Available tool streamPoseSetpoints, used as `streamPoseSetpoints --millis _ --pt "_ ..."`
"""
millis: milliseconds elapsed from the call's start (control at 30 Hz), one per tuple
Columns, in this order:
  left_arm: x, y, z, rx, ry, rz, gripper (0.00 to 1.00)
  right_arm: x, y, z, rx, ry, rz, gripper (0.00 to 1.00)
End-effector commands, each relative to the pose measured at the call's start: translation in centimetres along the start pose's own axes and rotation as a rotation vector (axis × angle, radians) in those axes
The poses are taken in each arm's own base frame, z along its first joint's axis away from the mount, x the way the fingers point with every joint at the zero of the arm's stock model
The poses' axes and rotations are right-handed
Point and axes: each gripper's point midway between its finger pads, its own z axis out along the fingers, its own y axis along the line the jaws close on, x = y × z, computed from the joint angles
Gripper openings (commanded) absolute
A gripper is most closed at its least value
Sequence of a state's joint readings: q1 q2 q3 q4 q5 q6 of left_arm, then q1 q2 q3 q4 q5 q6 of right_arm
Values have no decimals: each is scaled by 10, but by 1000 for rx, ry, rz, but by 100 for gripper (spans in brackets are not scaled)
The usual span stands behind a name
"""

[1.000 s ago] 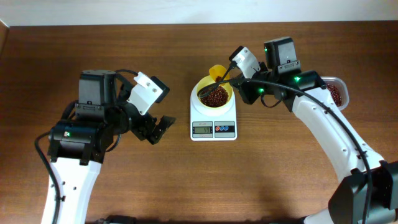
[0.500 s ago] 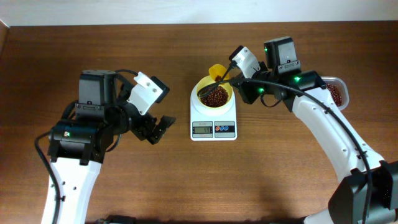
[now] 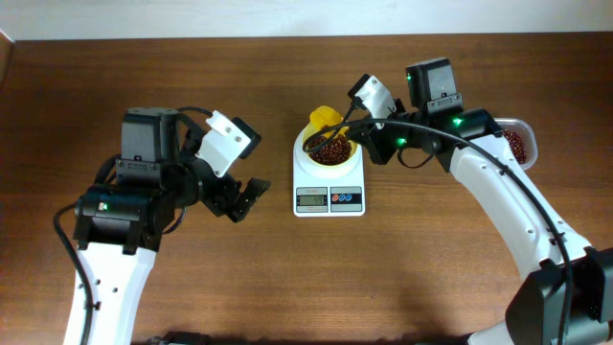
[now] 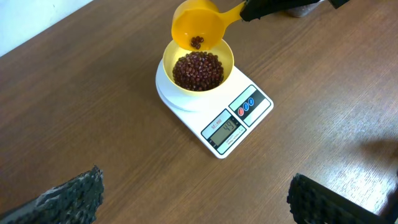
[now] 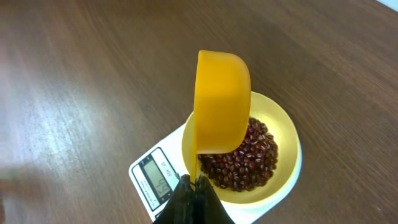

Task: Scoop item into bowl and weigh 50g on scale
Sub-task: 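Hold the tilted yellow scoop over the bowl, trickling beans in with right gripper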

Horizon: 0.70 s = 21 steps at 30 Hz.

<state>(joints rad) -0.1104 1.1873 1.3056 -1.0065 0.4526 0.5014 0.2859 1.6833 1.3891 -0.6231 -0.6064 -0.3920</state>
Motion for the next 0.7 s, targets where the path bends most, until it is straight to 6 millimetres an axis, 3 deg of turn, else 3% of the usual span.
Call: streamPoseSetpoints --millis 0,233,367,667 --pt "-6 2 -5 -16 -16 20 99 -3 6 2 -37 -14 5 4" --pt "-6 2 -5 -16 -16 20 99 -3 5 1 -34 -14 5 4" --pt "-6 2 -5 -17 -16 20 99 15 -30 0 174 97 -81 4" --pt "-6 2 -5 -17 -15 20 99 10 -16 3 110 70 -102 4"
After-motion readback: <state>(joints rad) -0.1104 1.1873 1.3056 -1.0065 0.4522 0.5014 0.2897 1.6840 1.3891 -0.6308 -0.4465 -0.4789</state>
